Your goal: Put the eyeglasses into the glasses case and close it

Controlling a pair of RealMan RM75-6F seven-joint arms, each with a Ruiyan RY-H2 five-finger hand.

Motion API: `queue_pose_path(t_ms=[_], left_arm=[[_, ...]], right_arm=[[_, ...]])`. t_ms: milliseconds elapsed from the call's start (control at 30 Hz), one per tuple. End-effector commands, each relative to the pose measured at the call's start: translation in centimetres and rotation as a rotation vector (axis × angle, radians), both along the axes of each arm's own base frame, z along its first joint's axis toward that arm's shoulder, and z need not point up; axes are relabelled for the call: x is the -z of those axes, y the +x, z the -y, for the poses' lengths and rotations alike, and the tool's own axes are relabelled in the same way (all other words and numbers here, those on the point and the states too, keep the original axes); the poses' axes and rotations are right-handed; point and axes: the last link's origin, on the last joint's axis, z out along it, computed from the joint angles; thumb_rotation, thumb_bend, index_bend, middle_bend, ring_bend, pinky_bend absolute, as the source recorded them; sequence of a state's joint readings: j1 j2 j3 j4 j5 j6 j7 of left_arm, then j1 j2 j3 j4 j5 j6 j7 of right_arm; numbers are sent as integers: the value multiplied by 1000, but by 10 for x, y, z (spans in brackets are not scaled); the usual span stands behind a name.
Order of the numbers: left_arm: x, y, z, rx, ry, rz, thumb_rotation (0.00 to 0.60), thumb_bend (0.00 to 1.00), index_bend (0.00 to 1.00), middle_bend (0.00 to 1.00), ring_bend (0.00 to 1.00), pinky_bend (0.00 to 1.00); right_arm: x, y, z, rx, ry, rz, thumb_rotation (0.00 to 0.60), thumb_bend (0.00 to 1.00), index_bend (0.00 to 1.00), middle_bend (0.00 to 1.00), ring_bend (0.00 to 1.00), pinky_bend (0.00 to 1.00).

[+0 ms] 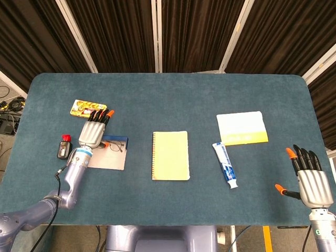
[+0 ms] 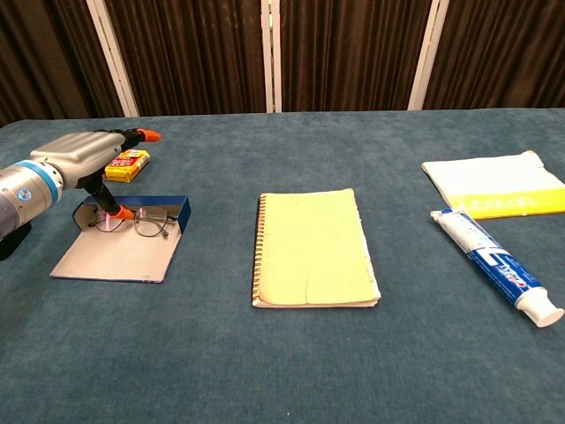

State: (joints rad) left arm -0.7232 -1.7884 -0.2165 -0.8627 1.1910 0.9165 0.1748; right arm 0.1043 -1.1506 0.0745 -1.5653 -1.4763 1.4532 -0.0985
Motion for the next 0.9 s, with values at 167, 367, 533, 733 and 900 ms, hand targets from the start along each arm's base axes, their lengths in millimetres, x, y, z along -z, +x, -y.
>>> queue_pose_path(t_ms=[167,367,533,733,900], left_arm=[[-11,-9,11,-3,-44,39,600,11,0,0,0,0],[-33,-13,35,55,-52,81,600,11,0,0,0,0],[-41,-15,67,89,-116,121,600,26,243,0,0,0],[-30,-21,97,113,-192,77,600,145,407,0,0,0],[-20,-23,109,137,-212,37,600,184,473,0,0,0]], right_arm=[[-1,1,-1,-2,-1,3,600,0,0,0,0,0],[-1,3,-2,-11,1,12,600,0,0,0,0,0],[-1,6,-5,-23,5,20,600,0,0,0,0,0],[-1,9,-7,-37,9,26,600,0,0,0,0,0],[-1,9,-7,-39,11,28,600,0,0,0,0,0]])
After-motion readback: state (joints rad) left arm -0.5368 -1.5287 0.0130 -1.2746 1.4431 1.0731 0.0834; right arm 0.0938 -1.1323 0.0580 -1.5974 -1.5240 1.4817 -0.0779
